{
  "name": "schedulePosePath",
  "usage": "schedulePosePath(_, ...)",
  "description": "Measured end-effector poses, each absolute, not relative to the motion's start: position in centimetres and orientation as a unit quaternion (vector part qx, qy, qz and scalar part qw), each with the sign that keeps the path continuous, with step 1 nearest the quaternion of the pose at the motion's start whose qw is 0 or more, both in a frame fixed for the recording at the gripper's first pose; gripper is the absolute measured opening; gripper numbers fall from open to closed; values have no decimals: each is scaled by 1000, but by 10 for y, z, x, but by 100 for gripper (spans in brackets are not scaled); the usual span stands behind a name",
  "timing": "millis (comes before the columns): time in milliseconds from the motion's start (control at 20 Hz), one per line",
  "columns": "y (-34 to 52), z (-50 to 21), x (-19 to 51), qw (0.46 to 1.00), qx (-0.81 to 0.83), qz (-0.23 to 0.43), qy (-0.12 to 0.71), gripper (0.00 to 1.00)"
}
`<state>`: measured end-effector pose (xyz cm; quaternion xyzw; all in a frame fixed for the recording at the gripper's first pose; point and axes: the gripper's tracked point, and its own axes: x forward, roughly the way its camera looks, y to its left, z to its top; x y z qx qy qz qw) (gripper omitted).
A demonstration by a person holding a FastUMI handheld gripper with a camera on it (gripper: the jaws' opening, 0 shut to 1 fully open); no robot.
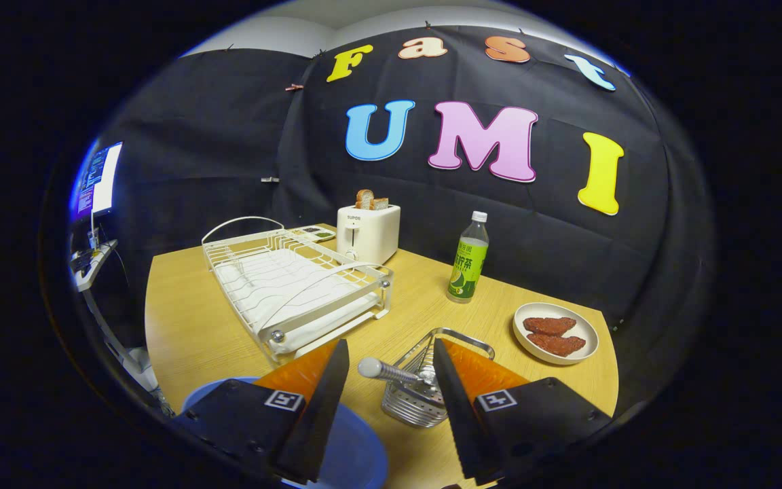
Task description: Take the plate from the dish rack, then take the spoon from the basket and place it into the plate.
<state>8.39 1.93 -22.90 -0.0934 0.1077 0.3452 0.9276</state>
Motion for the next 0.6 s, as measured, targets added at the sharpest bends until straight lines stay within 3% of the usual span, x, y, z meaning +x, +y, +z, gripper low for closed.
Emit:
schedulePosePath(150,25,-241,92,927,-100,343,112,55)
schedulePosePath(350,30,-242,95,928,-100,341,110,34)
schedulePosePath(600,24,-234,103,934,-117,320,107,27)
